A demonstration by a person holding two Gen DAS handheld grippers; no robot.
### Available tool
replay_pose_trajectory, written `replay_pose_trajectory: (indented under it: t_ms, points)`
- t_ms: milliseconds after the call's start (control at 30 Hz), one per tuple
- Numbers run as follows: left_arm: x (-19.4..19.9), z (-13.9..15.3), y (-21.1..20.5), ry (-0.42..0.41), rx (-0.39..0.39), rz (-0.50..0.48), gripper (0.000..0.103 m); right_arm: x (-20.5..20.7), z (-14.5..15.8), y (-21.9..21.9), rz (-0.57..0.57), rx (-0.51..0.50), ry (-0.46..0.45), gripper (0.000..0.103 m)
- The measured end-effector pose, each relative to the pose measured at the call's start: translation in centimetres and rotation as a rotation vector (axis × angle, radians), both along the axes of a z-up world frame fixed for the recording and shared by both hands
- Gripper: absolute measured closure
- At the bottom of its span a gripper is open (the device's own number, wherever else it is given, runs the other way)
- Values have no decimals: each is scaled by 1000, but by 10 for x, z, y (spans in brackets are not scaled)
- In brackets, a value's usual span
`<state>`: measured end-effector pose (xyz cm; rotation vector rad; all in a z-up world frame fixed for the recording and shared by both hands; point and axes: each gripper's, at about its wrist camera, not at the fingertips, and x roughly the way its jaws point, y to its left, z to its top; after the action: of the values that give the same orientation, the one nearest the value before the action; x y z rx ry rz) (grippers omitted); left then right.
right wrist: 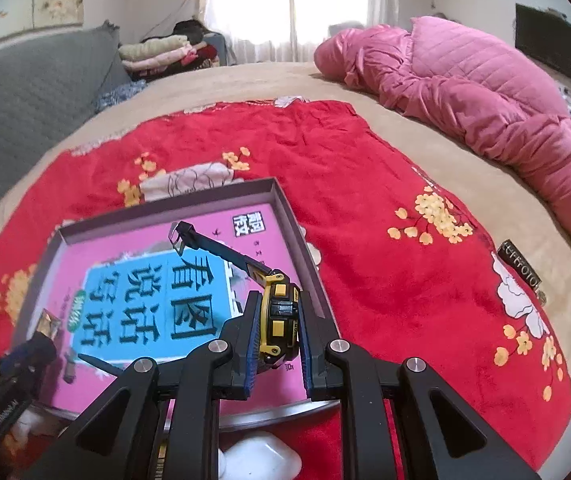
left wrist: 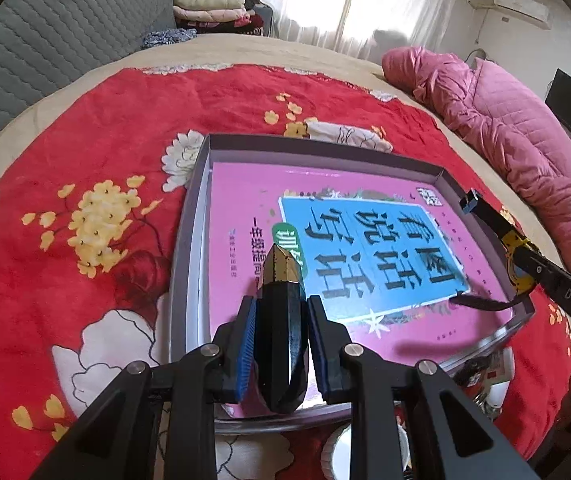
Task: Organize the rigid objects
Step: 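Lower the tape measure into the grey box and open the right gripper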
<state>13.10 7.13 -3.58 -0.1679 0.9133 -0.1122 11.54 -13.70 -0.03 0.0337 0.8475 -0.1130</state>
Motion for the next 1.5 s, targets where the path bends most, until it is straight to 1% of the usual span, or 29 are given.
replay_pose_trajectory:
  t_ms: [100, 333, 600, 833, 1167, 1500]
  points:
    - [1, -2, 1, 6, -1, -2, 78, 0, -5, 0, 1, -14, 9, 86]
    - [0, -3, -3, 8, 15, -18, 78, -2, -13, -10, -43, -23, 26, 86]
    - [0, -4, -5, 9, 27, -28, 78, -3, -22, -6, -29, -39, 54, 86]
    - [1, -5, -5, 9, 32, -30, 78, -3, -26, -9, -40, -43, 66, 86]
    - [1, -6, -6, 10, 43, -31, 78, -4, -29, -6, -18, -70, 79, 86]
    - [1, -6, -6, 9, 42, -31, 78, -6, -29, -9, -14, -57, 86, 84]
